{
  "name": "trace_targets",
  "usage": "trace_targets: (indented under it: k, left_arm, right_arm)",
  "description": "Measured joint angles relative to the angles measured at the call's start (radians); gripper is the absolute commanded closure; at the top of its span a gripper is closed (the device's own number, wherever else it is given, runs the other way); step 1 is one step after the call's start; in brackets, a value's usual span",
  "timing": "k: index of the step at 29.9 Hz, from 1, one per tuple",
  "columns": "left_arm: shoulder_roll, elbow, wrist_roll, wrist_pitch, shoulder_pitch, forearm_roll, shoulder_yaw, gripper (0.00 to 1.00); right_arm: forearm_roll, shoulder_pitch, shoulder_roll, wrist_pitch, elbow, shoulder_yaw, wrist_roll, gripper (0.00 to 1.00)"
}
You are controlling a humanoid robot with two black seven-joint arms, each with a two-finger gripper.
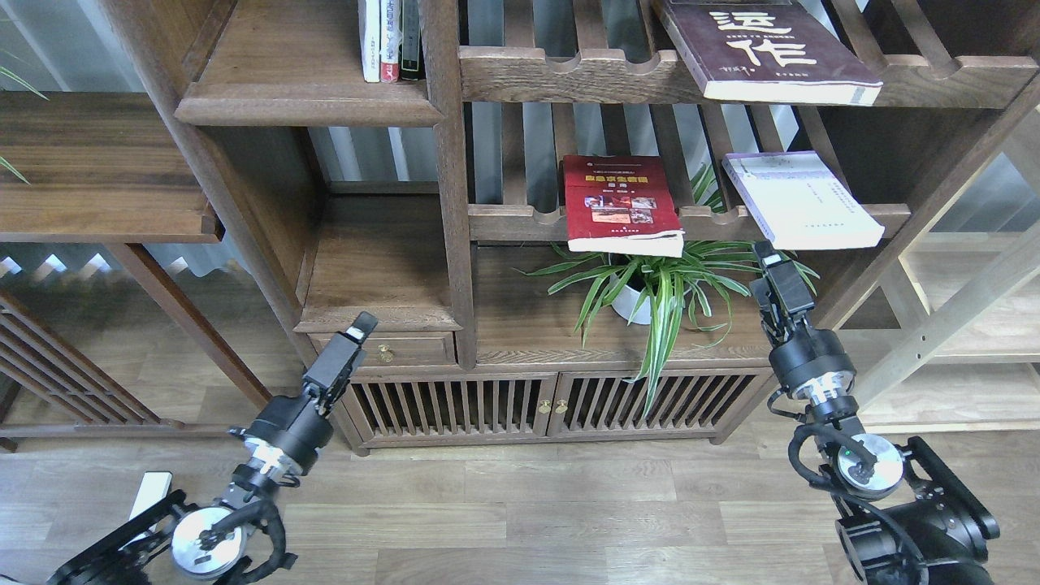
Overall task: Organize books on shelf
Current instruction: 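Reach the right gripper up to the white book on the middle shelf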
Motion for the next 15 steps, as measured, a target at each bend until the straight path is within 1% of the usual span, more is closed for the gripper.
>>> trace_targets:
  k: [7,15]
  left_arm:
    - [0.062,-0.075,-0.004,0.0,0.048,-0.009,-0.031,0.01]
    - [0.104,-0.159,-0.001,0.0,0.113,-0.014,-0.056,0.01]
  right_arm:
    - [0.001,0.026,0.002,0.0,-0.036,0.044,0.001,0.0]
    - [0.02,0.065,0.01,0.0,-0.065,0.067,0.016,0.0]
